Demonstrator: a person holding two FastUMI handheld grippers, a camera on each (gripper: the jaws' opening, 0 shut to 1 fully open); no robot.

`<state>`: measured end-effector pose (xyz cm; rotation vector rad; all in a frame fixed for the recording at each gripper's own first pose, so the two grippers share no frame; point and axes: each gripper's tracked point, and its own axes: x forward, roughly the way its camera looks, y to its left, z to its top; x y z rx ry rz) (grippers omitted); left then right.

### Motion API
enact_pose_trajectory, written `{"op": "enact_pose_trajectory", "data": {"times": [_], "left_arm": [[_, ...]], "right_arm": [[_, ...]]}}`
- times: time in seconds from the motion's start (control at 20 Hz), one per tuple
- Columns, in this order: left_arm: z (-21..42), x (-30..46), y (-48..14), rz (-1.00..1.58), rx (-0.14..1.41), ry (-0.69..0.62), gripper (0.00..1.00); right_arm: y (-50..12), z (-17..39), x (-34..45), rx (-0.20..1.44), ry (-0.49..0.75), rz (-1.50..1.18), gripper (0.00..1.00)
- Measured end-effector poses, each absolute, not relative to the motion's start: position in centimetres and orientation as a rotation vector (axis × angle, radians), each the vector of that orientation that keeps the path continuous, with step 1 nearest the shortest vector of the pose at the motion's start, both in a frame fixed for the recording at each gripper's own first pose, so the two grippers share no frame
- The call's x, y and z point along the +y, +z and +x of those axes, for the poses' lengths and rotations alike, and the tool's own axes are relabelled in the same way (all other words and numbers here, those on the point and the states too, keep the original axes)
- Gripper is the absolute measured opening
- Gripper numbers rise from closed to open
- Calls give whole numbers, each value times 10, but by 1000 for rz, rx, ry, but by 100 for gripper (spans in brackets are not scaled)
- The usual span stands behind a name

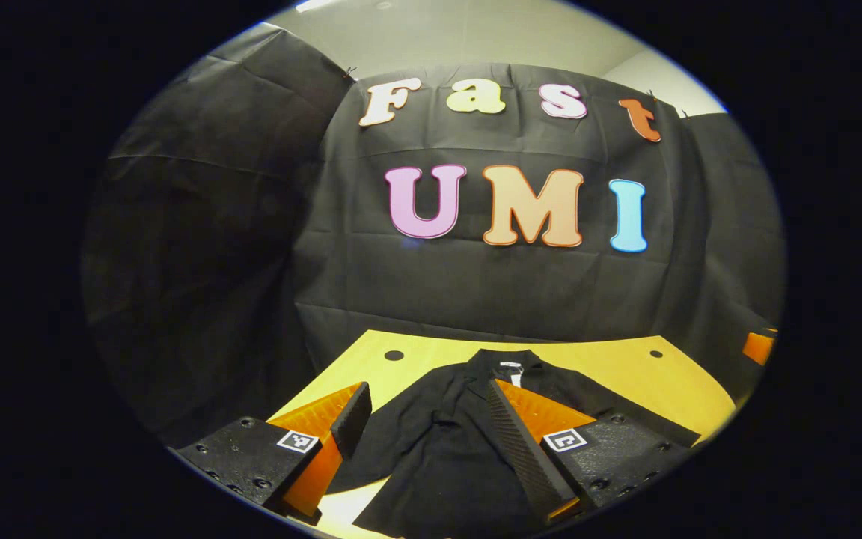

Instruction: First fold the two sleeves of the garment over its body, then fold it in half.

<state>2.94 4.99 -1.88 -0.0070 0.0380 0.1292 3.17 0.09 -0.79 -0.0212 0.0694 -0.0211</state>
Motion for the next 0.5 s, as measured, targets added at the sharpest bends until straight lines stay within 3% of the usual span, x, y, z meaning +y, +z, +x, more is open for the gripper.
{"op": "enact_pose_trajectory", "data": {"times": [0.3,0.5], "left_arm": [[31,48,-23,-4,54,139,93],[30,43,-21,14,54,125,93]], "right_arm": [[-12,36,-1,81,-19,-23,97],[-18,35,-6,87,-31,-5,94]]}}
